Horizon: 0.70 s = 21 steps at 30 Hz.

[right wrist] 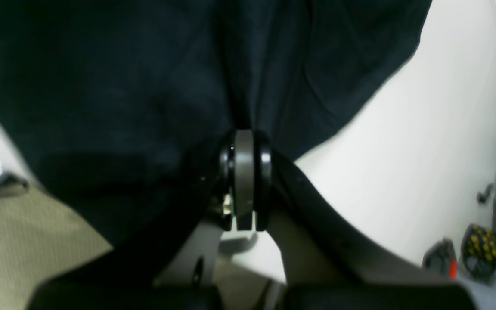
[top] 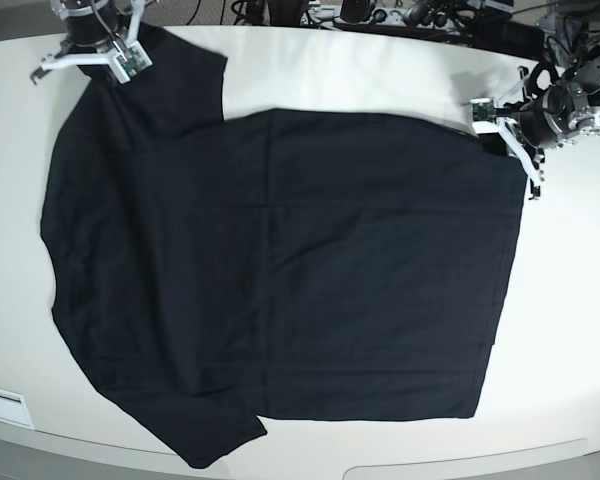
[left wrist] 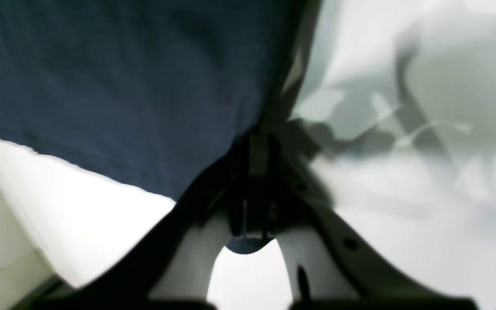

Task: Fold the T-shirt properly
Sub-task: 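Grasp the shirt edges with both grippers and drag it toward the robot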

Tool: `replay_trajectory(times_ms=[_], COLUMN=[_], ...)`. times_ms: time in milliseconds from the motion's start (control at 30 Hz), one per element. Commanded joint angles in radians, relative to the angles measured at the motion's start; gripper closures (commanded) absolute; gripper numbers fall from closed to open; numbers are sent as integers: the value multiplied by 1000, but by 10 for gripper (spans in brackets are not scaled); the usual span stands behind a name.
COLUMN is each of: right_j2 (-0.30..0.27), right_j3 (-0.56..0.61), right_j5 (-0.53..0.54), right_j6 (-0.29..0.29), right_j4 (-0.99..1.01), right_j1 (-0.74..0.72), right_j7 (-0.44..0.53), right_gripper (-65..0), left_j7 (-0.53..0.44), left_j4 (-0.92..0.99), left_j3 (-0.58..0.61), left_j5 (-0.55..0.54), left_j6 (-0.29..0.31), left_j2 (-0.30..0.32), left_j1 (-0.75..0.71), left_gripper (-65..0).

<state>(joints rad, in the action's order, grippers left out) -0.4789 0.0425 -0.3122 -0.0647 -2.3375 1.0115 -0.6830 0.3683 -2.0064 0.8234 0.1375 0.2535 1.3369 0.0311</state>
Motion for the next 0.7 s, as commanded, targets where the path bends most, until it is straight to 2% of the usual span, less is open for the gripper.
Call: replay_trajectory(times_ms=[0, 233, 467, 533, 667], right_j2=[-6, -6, -6, -6, -6], right_j3=[-26, -146, -157, -157, -157], right_j5=[-10, 5, 4, -7, -72], right_j6=[17, 31, 39, 40, 92], right_j4=[-19, -19, -19, -19, -19], right_j1=[34, 204, 298, 298, 298], right_j7=[5, 7, 4, 5, 31], right_gripper=[0, 0, 0, 0, 0], left_j7=[8, 74, 227, 270, 317], left_j4=[-26, -118, -241, -267, -285], left_j3=[-12, -12, -12, -12, -12], left_j5=[3, -24, -15, 23, 255], left_j6=[-11, -12, -17, -57, -186], left_j2=[38, 109, 132, 132, 130], left_j1=[13, -22, -223, -277, -343], left_gripper=[0, 0, 0, 0, 0])
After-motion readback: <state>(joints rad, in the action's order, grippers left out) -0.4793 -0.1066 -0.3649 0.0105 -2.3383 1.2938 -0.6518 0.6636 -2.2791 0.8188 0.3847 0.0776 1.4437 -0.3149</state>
